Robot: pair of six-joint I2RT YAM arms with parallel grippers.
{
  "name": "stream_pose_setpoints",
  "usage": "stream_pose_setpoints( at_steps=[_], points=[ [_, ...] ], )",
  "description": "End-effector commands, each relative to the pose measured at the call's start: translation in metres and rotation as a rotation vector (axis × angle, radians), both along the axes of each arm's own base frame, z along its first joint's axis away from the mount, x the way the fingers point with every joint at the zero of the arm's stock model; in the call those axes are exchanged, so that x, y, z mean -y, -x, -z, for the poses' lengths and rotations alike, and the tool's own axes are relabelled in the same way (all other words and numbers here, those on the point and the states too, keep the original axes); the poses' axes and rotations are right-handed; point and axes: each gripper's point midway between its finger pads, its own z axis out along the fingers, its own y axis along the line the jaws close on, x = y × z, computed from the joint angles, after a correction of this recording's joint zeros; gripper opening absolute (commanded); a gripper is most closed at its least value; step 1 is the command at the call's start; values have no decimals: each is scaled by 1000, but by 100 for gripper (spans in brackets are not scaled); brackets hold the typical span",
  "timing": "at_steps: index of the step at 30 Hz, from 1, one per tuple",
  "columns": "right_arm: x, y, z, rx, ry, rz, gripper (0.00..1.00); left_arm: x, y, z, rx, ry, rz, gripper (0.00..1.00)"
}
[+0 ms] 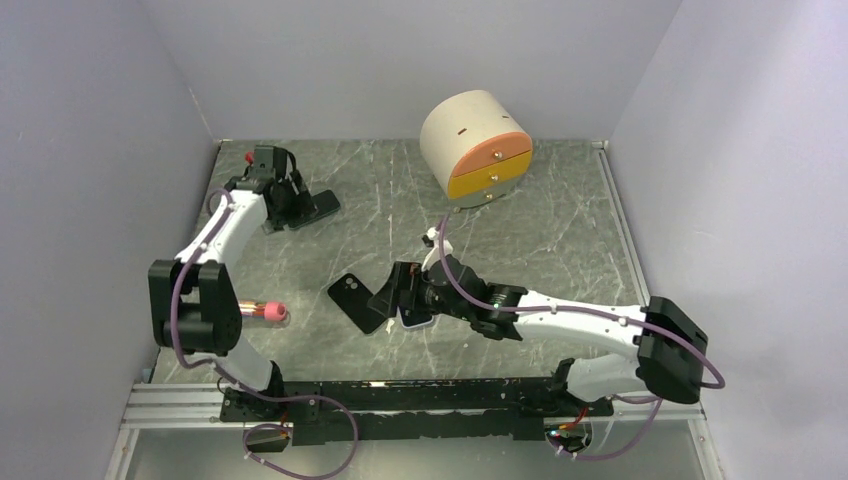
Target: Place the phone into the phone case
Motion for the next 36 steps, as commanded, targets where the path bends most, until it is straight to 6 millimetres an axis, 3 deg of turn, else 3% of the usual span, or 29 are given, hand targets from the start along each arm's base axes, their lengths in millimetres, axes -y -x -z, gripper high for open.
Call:
stream_pose_setpoints(
  at_steps=[1, 6, 11, 15, 19, 29, 36],
  points=[
    [18, -8, -18, 133, 39, 17, 99, -4, -47, -25, 90, -78, 216, 78],
    [30, -11, -34, 215, 32, 23, 99, -5, -81, -8, 93, -100, 344, 90],
    [38, -8, -30, 225, 32, 27, 99, -29, -105, 6, 46, -144, 163, 93],
    [42, -10, -36, 265, 37, 26, 99, -37, -127, 13, 60, -134, 42, 89],
    [43, -12, -39, 290, 63, 19, 99, -26, -152, 25, 115, -83, 62, 83],
    [40, -16, -40, 301, 81, 17, 99, 1, -194, 39, 230, 40, 136, 82],
    [36, -14, -37, 281, 71, 14, 99, 25, -194, 59, 225, 168, 178, 80]
  ],
)
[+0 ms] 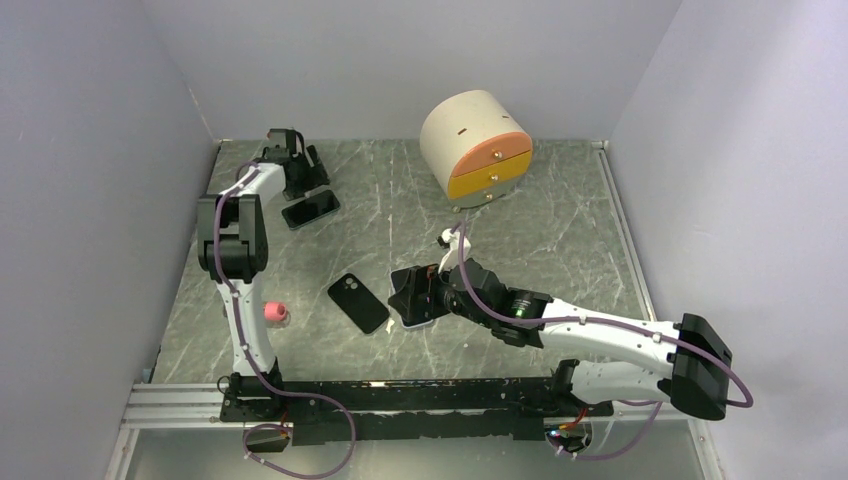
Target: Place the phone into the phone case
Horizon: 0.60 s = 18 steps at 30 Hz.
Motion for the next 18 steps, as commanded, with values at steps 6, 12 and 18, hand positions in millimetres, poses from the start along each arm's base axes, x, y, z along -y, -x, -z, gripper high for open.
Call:
stream_pose_setpoints(
  at_steps=[6, 12, 18],
  points=[
    [-9, -7, -20, 22, -40, 17, 99, 38, -8, -3, 64, 160, 91, 79],
    [-5, -5, -23, 14, -63, 26, 99, 45, 3, 9, 33, 180, 121, 79],
    [0, -3, -25, 8, -88, 43, 98, 60, 16, 12, -10, 222, 170, 77]
  ],
)
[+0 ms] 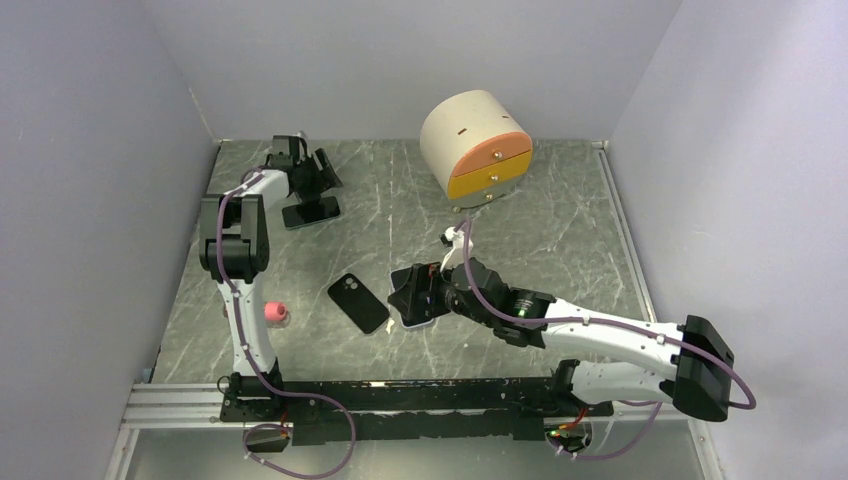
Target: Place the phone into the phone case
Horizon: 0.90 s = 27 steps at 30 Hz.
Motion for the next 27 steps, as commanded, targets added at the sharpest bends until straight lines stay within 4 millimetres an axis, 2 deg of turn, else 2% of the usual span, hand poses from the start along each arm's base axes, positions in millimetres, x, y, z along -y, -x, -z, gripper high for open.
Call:
stream_pose_setpoints(
  at_steps=[1, 6, 10, 16, 22, 27],
  points=[
    [1, -2, -22, 20, -79, 31, 98, 21, 19, 6, -72, 48, 65, 77],
    [-3, 1, -21, 1, -86, 12, 98, 19, 42, 8, -118, 8, 53, 77],
    [-4, 2, -19, -2, -90, 6, 98, 9, 67, 19, -202, -74, 32, 76],
    [-9, 3, -19, -3, -88, -10, 98, -6, 101, 20, -281, -140, -15, 76],
    [-10, 3, -16, -10, -81, -12, 98, -23, 132, 1, -297, -206, -88, 76],
    [-8, 1, -23, 2, -114, 1, 98, -49, 133, -21, -266, -319, -175, 78]
  ],
)
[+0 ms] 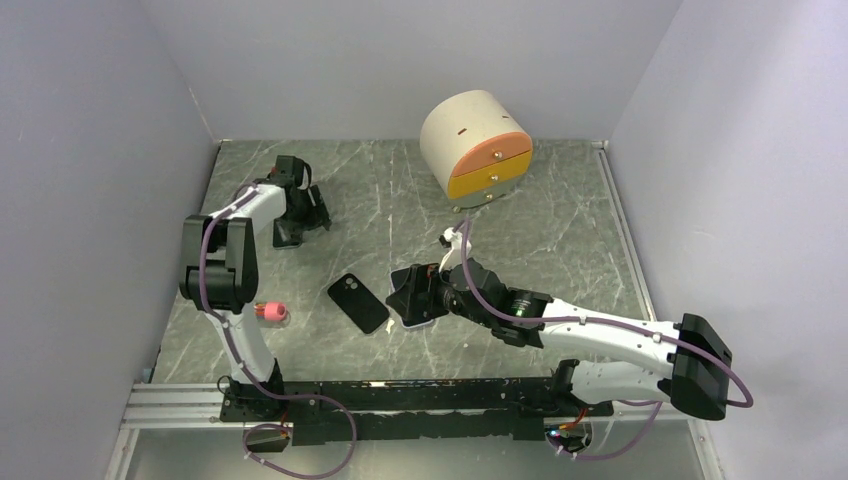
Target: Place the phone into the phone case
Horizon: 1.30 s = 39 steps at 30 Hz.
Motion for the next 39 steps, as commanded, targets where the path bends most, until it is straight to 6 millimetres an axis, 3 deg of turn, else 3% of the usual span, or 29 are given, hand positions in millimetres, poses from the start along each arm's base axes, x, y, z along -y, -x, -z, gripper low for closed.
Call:
stream_pose_setpoints(
  at_steps=[1, 8, 14, 17, 24, 30, 39],
  points=[
    [-4, -2, -23, 34, -86, 5, 98, -29, -1, -34, 43, -138, -79, 80],
    [-2, 1, -22, 28, -87, 1, 98, -40, -16, -45, 74, -207, 74, 91],
    [3, 0, -28, 47, -101, 15, 98, -54, -31, -32, 5, -205, 151, 94],
    [3, 0, -26, 49, -89, 11, 98, -49, -39, -26, 9, -186, 187, 94],
    [2, -1, -22, 46, -68, 11, 98, -66, -40, -7, -51, -141, 196, 94],
    [0, -1, -17, 38, -59, 9, 98, -78, -40, -6, -35, -155, 196, 94],
    [-3, -1, -17, 35, -54, -3, 98, -81, -40, 9, -66, -152, 198, 91]
  ],
)
